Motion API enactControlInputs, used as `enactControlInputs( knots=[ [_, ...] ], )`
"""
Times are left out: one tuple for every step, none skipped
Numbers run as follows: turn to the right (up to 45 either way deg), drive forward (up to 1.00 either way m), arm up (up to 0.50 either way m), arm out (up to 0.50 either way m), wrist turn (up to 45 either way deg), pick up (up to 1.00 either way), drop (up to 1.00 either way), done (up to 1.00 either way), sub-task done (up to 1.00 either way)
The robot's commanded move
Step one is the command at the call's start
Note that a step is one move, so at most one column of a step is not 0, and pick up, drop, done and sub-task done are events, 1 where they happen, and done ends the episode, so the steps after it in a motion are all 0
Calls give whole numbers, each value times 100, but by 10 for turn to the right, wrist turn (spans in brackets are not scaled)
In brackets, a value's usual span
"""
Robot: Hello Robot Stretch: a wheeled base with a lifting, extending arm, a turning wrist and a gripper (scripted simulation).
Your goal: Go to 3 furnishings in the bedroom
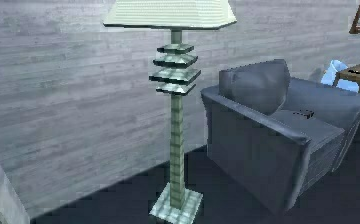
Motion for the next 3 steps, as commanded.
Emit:
enactControlInputs(
  knots=[
    [0, 0, 0, 0, 0, 0, 0, 0, 100],
    [450, 0, 0, 0, 0, 0, 0, 0, 0],
    [120, 0, 0, 0, 0, 0, 0, 0, 0]
  ],
)
